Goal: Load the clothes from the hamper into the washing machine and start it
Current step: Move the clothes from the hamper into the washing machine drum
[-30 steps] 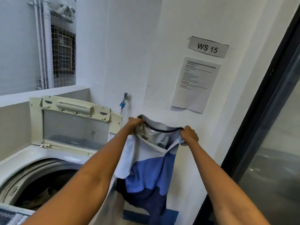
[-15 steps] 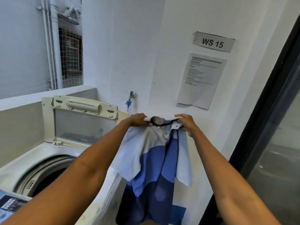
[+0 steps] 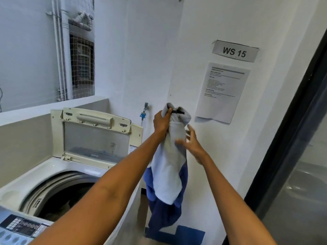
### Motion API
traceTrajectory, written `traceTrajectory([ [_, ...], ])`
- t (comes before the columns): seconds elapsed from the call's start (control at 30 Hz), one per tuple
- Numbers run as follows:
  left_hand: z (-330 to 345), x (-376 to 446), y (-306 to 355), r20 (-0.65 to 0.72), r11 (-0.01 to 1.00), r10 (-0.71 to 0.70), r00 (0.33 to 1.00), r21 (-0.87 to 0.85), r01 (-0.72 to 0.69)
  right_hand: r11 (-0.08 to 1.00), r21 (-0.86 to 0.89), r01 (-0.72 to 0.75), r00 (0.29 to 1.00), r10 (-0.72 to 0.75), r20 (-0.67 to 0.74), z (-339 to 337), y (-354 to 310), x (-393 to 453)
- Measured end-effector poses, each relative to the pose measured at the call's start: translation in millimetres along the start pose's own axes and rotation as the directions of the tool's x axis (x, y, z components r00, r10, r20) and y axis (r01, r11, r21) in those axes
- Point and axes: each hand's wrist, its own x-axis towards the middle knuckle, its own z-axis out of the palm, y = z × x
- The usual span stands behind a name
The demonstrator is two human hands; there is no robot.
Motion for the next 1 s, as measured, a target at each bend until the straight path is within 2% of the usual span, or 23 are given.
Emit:
traceTrajectory([
  [0.07, -5, 5, 12, -0.034, 0.991, -0.066, 0.997, -0.117, 0.061, 0.98, -0.186, -0.07, 0.991, 0.09, 0.102, 19, 35, -12],
  [0.1, -7, 9, 17, -0.02, 0.982, -0.1, 0.995, -0.16, 0.096, 0.977, -0.193, -0.096, 0.982, 0.124, 0.141, 28, 49, -17],
  [0.17, -16, 16, 18, 0.002, 0.967, -0.136, 0.991, -0.218, 0.133, 0.982, -0.105, -0.16, 0.964, 0.178, 0.196, 48, 66, -22],
  [0.27, -42, 19, 11, -0.058, 0.93, -0.229, 0.972, -0.308, 0.201, 0.981, -0.053, -0.187, 0.943, 0.194, 0.27, 77, 68, -13],
  [0.3, -53, 19, 8, -0.082, 0.919, -0.257, 0.963, -0.328, 0.217, 0.982, -0.05, -0.183, 0.953, 0.19, 0.237, 87, 63, -7],
  [0.37, -83, 25, -1, -0.169, 0.917, -0.298, 0.94, -0.323, 0.233, 0.975, -0.086, -0.203, 0.977, 0.208, 0.052, 106, 48, 6],
  [0.43, -121, 31, -10, -0.268, 0.919, -0.309, 0.913, -0.331, 0.214, 0.976, -0.045, -0.215, 0.975, 0.211, -0.07, 123, 21, 18],
  [0.6, -225, 43, -19, -0.366, 0.88, -0.357, 0.86, -0.44, 0.178, 0.981, 0.183, -0.071, 0.99, 0.092, -0.11, 169, -51, 51],
  [0.73, -290, 62, -8, -0.351, 0.886, -0.347, 0.87, -0.427, 0.181, 0.945, 0.324, 0.044, 0.991, 0.0, -0.136, 218, -113, 77],
  [0.9, -330, 90, 14, -0.251, 0.904, -0.305, 0.919, -0.381, 0.197, 0.844, 0.535, 0.041, 0.967, 0.101, -0.233, 275, -154, 99],
  [1.0, -353, 102, 4, -0.241, 0.921, -0.333, 0.912, -0.29, 0.26, 0.862, 0.507, 0.009, 0.951, 0.149, -0.271, 306, -152, 105],
])
